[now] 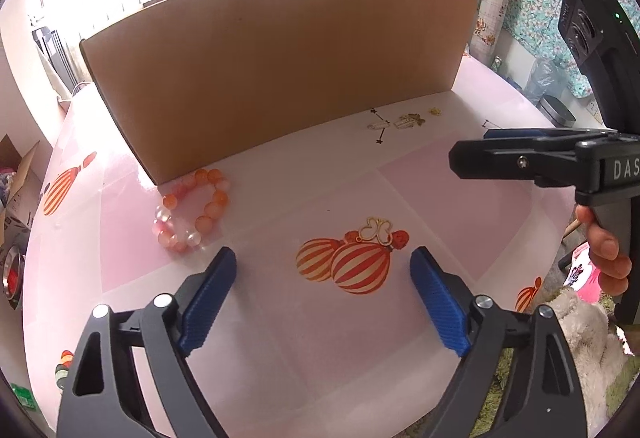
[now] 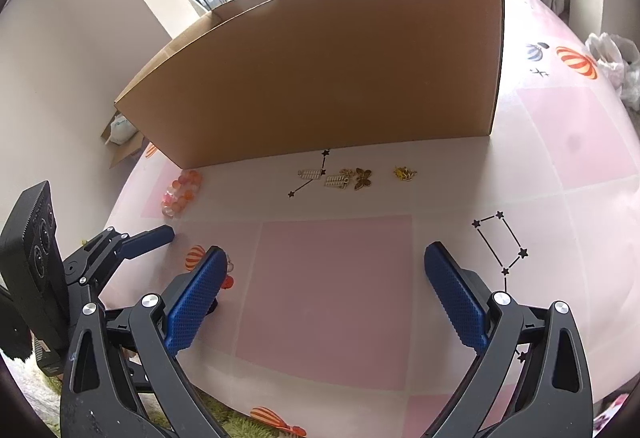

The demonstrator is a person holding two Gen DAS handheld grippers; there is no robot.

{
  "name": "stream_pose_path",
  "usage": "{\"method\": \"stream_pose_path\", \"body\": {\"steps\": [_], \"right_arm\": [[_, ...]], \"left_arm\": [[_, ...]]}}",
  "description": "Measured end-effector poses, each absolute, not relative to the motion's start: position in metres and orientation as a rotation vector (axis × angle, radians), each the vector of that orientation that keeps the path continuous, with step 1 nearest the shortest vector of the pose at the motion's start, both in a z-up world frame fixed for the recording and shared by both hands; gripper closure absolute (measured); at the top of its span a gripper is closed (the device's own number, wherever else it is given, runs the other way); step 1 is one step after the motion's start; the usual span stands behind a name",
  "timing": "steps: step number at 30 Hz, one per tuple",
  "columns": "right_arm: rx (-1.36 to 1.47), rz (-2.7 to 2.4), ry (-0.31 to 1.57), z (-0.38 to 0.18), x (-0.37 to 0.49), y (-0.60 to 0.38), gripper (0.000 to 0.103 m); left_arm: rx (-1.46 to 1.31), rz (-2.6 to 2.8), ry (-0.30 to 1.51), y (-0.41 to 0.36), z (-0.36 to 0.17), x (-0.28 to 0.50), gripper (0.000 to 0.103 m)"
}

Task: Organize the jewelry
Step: 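Open the left tool and raise it away from the butterfly charm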

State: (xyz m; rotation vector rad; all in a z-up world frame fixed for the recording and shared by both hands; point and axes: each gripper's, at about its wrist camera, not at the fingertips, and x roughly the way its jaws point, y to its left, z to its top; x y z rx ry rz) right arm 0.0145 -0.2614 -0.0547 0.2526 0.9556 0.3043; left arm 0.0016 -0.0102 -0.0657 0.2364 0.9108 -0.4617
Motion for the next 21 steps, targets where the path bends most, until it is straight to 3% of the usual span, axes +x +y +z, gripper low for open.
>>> {"method": "stream_pose_path", "body": {"steps": [2,10,21], "right_arm": [[0.262,0.309,0.952,-0.055,0.014,-0.263,0.008],[0.379,0.357,0.929,-0.058,0.013,-0.283,0.008],[0.236,0.312,0.947,-0.052,0.015,-0.266,0.008]], "left_arm": [[0.232,-0.449,0.917,-0.008,-0.067,0.002,0.005],[0.232,-0.430,0.916,-0.006,-0.068,-0.001,0.005],[0.238,-0.432,0.914,-0.009,-0.068,-0.001,0.005]]}}
